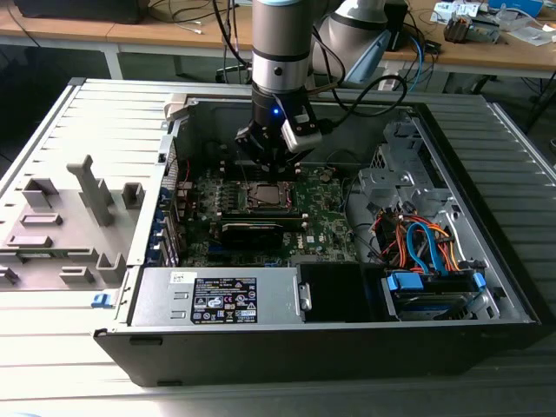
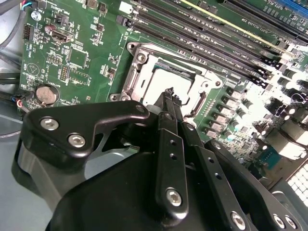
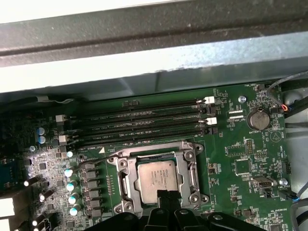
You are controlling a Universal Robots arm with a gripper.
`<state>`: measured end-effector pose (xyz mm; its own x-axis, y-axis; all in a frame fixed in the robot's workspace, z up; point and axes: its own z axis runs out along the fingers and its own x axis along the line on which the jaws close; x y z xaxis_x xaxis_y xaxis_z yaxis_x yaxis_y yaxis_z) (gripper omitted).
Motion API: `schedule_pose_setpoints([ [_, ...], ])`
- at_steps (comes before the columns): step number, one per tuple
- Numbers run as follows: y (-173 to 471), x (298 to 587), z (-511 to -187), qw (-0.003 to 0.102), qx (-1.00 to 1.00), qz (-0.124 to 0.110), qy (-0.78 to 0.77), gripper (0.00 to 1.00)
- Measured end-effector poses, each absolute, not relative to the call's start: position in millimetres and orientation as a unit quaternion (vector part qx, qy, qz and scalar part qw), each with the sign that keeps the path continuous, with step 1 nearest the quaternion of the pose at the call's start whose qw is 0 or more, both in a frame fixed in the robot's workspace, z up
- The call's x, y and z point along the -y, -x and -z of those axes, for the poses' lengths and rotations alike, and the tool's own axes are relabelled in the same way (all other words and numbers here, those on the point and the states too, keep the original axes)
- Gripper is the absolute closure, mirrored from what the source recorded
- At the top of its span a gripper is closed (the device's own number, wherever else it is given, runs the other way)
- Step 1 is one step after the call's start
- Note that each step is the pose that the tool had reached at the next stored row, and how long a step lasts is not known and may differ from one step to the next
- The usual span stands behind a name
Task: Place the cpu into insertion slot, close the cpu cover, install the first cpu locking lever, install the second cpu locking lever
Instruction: 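Install the first cpu locking lever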
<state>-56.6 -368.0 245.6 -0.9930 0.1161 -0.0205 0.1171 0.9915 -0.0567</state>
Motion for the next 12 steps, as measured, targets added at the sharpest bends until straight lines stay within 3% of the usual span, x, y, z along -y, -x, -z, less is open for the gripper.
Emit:
schedule_pose_setpoints([
  [12, 56.6, 368.1, -245.6, 0.009, -0.998, 0.029, -0.052, 0.89],
])
